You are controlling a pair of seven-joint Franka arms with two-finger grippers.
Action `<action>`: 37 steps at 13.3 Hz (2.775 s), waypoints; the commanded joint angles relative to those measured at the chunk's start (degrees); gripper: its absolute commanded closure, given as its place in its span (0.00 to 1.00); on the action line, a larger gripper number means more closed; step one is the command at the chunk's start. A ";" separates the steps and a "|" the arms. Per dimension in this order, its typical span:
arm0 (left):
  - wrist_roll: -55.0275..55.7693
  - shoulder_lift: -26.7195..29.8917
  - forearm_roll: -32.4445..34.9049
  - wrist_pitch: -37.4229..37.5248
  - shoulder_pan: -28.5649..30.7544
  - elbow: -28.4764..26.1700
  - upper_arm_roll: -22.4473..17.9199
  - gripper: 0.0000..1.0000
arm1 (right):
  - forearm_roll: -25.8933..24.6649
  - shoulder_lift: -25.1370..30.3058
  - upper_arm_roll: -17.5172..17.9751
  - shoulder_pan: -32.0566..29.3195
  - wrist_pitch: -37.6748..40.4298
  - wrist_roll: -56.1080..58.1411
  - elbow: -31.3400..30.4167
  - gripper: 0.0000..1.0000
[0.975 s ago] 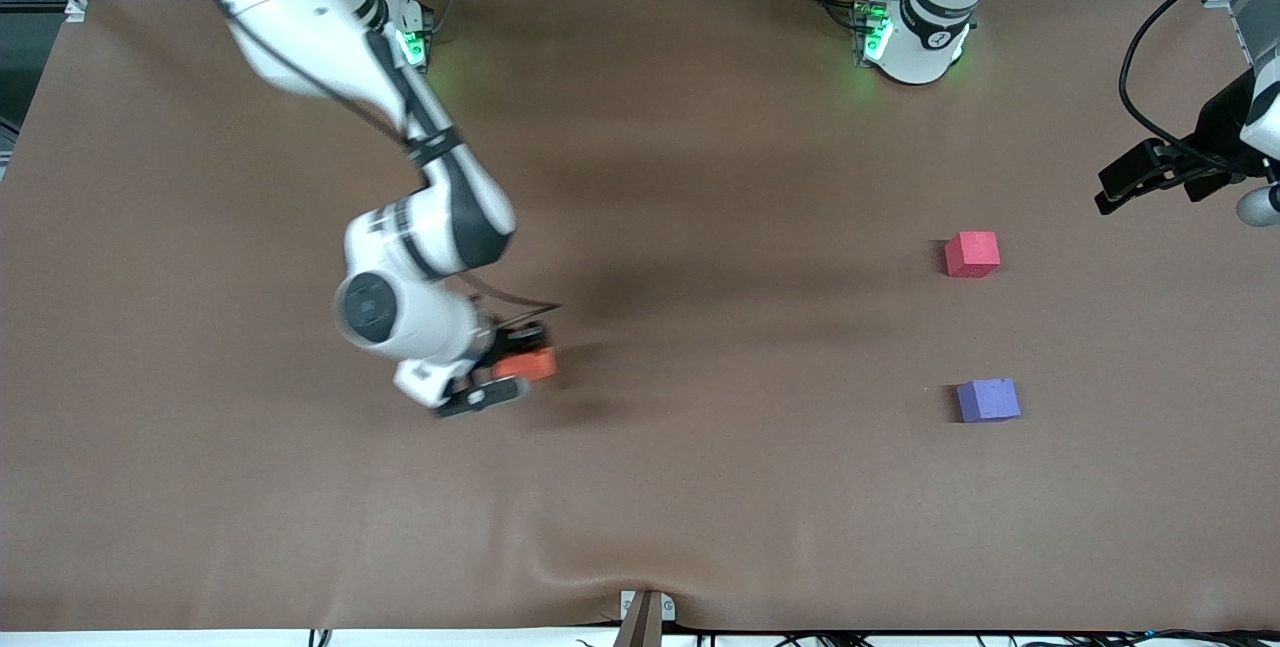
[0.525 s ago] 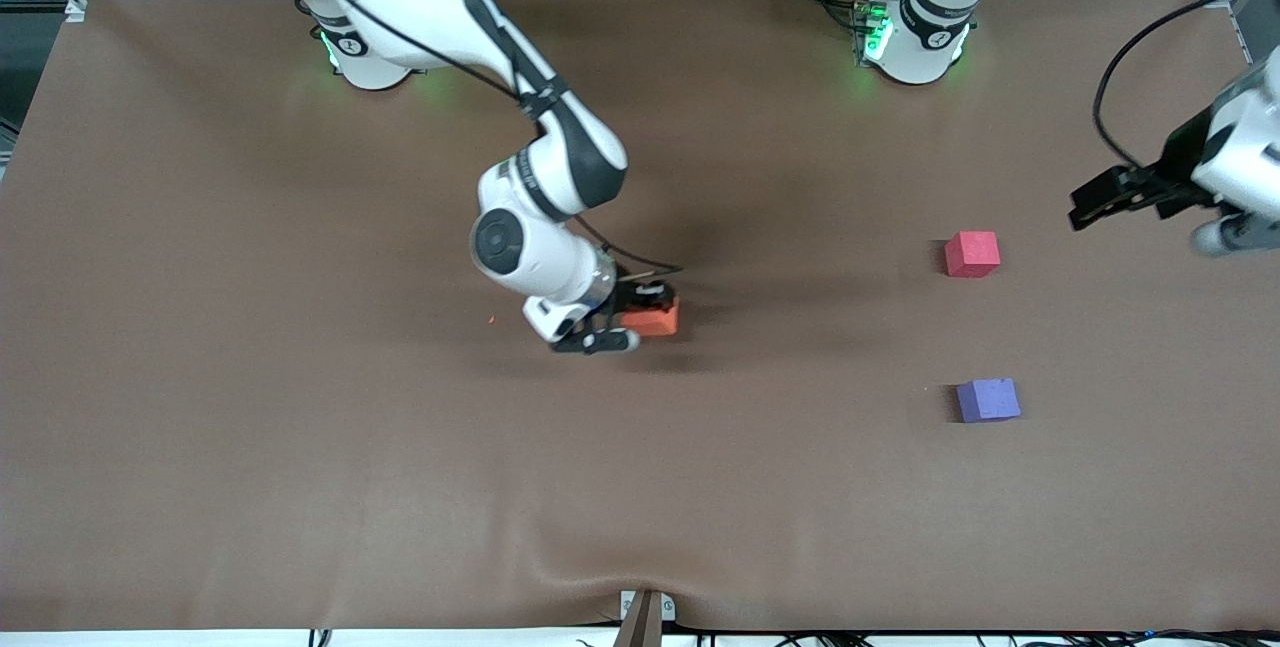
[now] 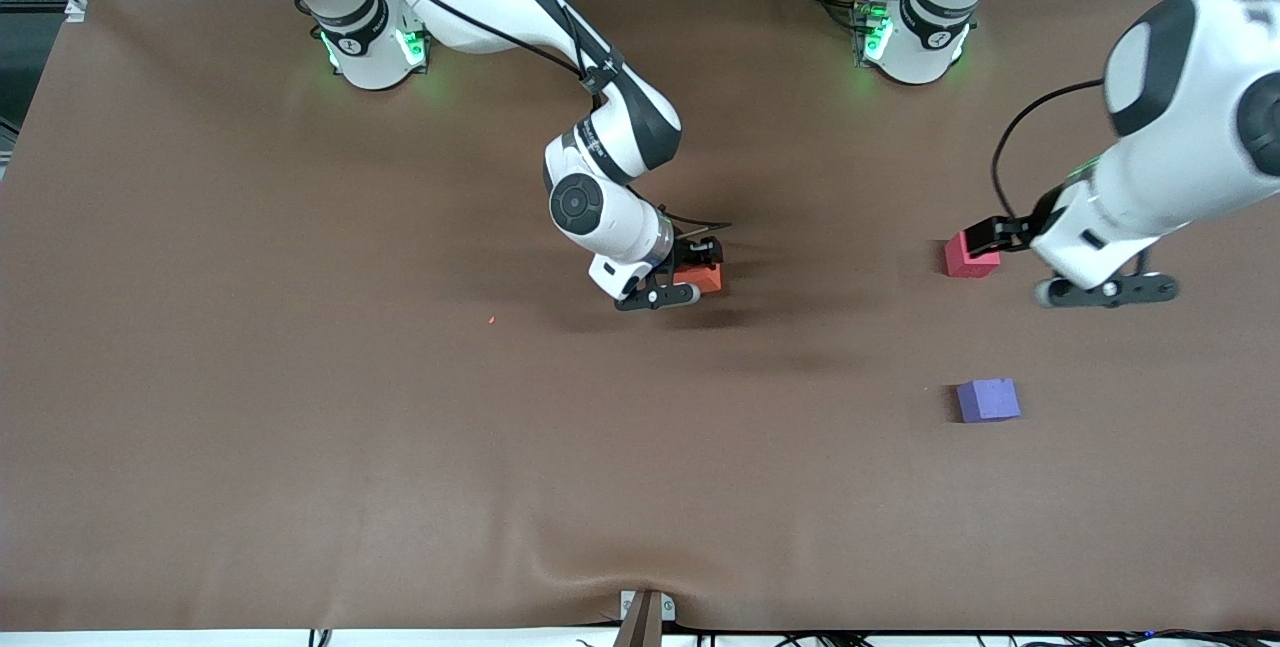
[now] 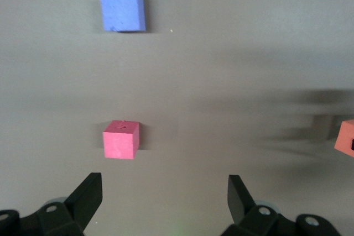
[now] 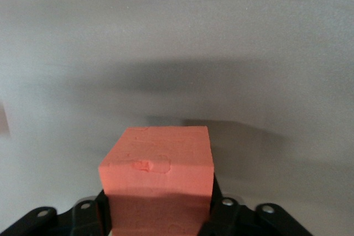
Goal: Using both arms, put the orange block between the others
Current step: 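Carry the orange cube with the right gripper while the left gripper approaches, then pass the orange cube to the left gripper while the right gripper withdraws, then carry the orange cube with the left gripper toward the pink cube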
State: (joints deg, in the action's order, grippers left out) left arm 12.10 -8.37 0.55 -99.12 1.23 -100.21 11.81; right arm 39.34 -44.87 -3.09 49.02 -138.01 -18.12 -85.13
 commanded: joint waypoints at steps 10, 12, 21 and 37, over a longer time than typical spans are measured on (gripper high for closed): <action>22.50 -3.40 -0.46 -19.34 -5.87 -13.34 8.50 0.00 | -3.72 7.59 -0.78 -9.45 9.31 0.10 1.28 0.00; 29.70 -5.24 -0.46 -21.54 -8.42 -12.91 8.50 0.00 | -12.67 11.28 -0.34 -14.02 17.65 0.19 1.28 0.00; 72.32 -20.00 7.26 -25.24 -20.29 0.26 8.32 0.00 | -29.92 28.07 8.95 -42.56 47.11 0.19 1.19 0.00; 93.10 -29.77 12.63 -31.29 -23.82 1.07 8.41 0.00 | -39.34 40.57 -1.92 -50.52 56.45 32.80 2.16 0.00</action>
State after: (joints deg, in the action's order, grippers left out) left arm 102.82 -37.03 12.18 -128.07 -22.41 -99.44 20.18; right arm 0.98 -4.86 -3.98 -3.35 -81.33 14.70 -82.04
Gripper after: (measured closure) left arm 0.000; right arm 0.000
